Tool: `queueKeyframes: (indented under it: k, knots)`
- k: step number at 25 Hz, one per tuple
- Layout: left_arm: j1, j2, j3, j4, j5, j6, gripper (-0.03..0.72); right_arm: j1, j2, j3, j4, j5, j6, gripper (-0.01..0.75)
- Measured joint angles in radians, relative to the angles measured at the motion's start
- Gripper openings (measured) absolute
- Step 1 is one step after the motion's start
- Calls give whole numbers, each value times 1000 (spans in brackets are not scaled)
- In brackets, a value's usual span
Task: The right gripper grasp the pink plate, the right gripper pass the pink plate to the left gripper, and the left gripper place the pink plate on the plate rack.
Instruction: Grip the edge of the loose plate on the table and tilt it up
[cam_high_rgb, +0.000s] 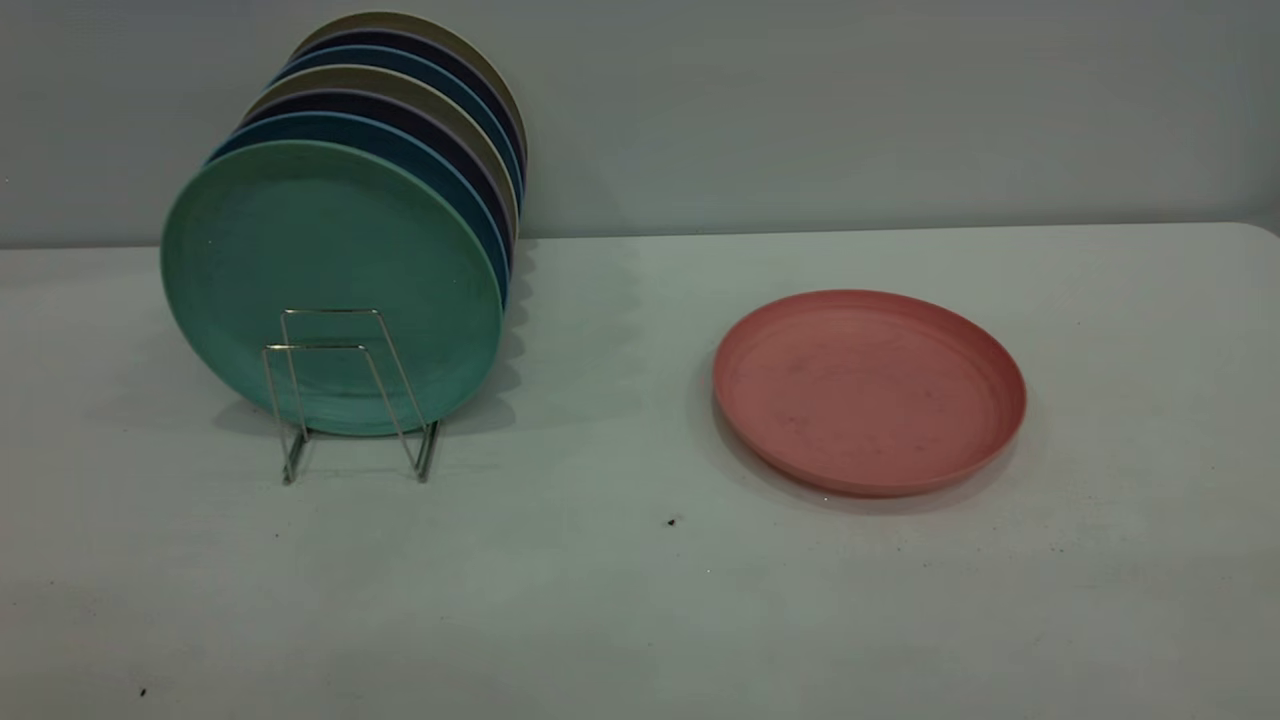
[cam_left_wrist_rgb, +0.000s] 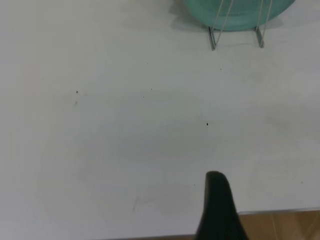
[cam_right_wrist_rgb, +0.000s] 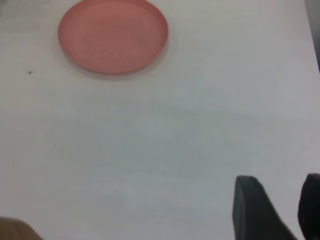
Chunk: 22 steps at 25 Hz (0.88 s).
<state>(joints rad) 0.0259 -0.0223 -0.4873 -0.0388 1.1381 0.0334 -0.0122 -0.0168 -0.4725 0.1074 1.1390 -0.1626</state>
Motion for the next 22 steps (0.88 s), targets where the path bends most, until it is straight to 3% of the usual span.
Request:
queueKeyframes:
  k: [22]
  knots:
    - [0,0,-2,-3,-11,1,520,0,0,-7,2,-10,-2,239]
